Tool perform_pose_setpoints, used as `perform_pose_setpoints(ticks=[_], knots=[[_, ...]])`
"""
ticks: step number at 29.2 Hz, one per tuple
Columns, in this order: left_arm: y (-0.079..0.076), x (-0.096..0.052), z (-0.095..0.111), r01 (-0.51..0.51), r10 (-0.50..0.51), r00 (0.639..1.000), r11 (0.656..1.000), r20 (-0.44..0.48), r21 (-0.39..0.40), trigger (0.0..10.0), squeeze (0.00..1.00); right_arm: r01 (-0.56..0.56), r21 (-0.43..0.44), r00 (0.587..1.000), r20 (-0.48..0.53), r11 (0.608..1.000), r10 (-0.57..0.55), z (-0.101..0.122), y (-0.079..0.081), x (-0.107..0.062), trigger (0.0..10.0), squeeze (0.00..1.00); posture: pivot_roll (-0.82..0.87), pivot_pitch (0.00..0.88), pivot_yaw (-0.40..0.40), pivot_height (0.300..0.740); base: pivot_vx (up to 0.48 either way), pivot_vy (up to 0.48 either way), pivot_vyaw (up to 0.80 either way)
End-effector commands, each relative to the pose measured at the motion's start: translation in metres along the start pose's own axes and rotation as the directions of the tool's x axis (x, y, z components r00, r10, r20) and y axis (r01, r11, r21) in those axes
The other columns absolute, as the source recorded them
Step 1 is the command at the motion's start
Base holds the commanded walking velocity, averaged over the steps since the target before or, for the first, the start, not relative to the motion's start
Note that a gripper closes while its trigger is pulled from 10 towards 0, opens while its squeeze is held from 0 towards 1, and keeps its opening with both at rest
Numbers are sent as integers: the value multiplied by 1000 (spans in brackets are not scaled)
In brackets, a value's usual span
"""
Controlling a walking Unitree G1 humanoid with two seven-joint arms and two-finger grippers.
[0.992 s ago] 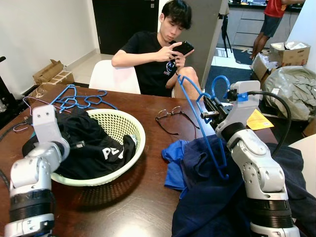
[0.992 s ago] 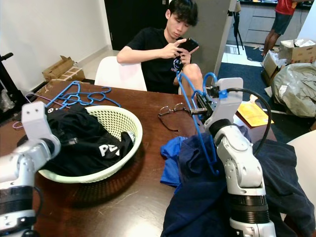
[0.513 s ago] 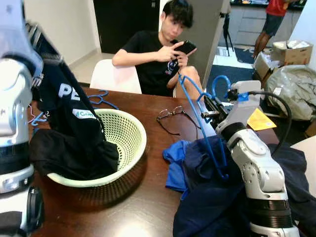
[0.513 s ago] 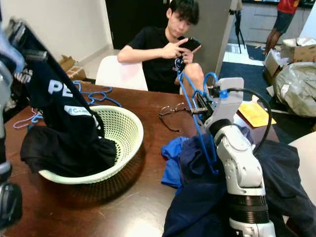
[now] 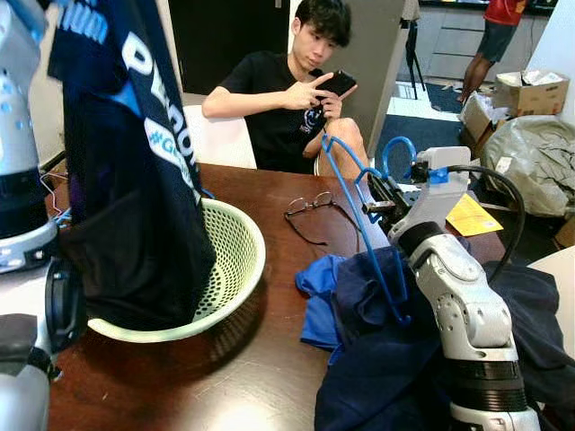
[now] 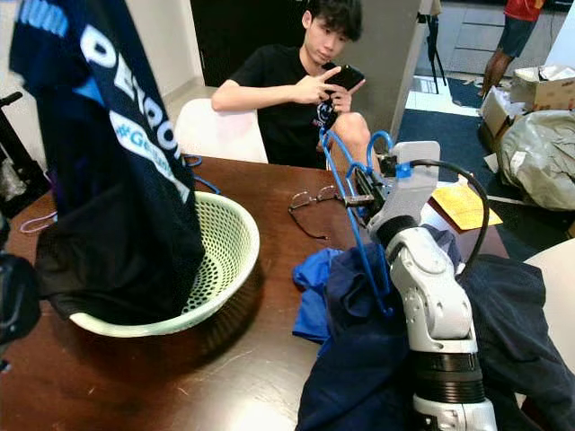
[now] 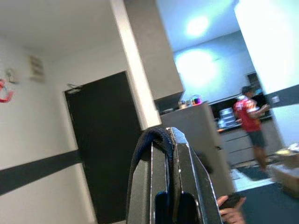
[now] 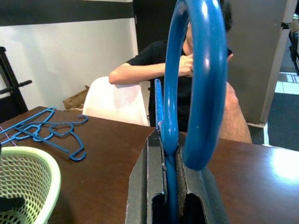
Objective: Hang hanger
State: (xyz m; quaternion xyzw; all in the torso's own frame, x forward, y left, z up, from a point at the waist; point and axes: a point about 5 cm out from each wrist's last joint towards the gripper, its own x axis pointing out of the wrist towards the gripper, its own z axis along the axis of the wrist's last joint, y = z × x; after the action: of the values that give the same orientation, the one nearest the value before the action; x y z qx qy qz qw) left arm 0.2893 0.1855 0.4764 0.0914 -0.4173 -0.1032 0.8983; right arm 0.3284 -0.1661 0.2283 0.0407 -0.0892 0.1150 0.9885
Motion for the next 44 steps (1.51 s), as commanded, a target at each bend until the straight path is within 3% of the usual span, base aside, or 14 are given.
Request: perform_pose_setpoints(ticks=[1,7,10,12,14,16,21,22,27,33,37,38,43,44], knots=[[-15,-2,-16,60,-63,996,997,-58,-57,0,0,-4,-5,1000,15,1000,4,3,2,2,10000,0,75,0,-8,740,0,0,0],[-71,-23,-68,194,-265,937,936,-226,-294,0,0,-1,-8,1000,16,1000,1,3,-1,1,10000,0,72,0,-10,740,0,0,0],[-126,-65,-107,357,-532,745,827,-402,-433,0,0,1,-10,1000,16,1000,-1,4,-1,1,10000,0,61,0,-7,740,0,0,0],[-141,-85,-116,402,-607,660,784,-443,-473,0,0,2,-11,1000,14,1000,-2,4,-2,0,10000,0,61,0,-6,740,0,0,0],[-145,-92,-118,417,-627,633,770,-453,-482,0,0,3,-11,1000,14,1000,-3,4,-2,0,10000,0,61,0,-6,740,0,0,0],[-147,-114,-122,478,-697,523,716,-490,-509,0,0,6,-11,1000,10,1000,-6,3,-4,-1,10000,0,66,0,-9,740,0,0,0],[-135,-153,-119,560,-778,346,620,-525,-549,0,0,4,-8,1000,8,1000,-4,2,-4,-1,10000,0,67,0,-8,740,0,0,0],[-135,-153,-119,560,-778,346,620,-525,-549,0,0,4,-8,1000,8,1000,-4,2,-4,-1,10000,0,67,0,-8,740,0,0,0],[-78,-191,-103,610,-749,214,604,-627,-514,0,0,7,-11,1000,2,1000,-7,1,-6,-1,10000,0,86,0,-13,740,0,0,0],[-46,-199,-68,614,-743,218,608,-632,-503,0,0,11,-9,1000,-1,1000,-11,0,-8,0,10000,0,104,0,-20,740,0,0,0],[-7,-196,-39,571,-625,313,725,-715,-384,0,0,2,-2,1000,-3,1000,-2,-1,-6,1,10000,0,132,0,-31,740,0,0,0],[13,-204,-30,541,-543,298,774,-785,-330,0,0,-5,2,1000,-6,1000,5,-2,-5,3,10000,0,137,0,-33,740,0,0,0],[19,-221,-26,527,-520,226,777,-824,-346,0,0,-11,4,1000,-8,1000,11,-2,-4,4,10000,0,143,1,-36,740,0,0,0],[6,-244,-35,491,-553,123,755,-824,-434,0,0,-15,4,1000,-11,1000,15,-3,-4,5,10000,0,140,3,-42,740,0,0,0]])
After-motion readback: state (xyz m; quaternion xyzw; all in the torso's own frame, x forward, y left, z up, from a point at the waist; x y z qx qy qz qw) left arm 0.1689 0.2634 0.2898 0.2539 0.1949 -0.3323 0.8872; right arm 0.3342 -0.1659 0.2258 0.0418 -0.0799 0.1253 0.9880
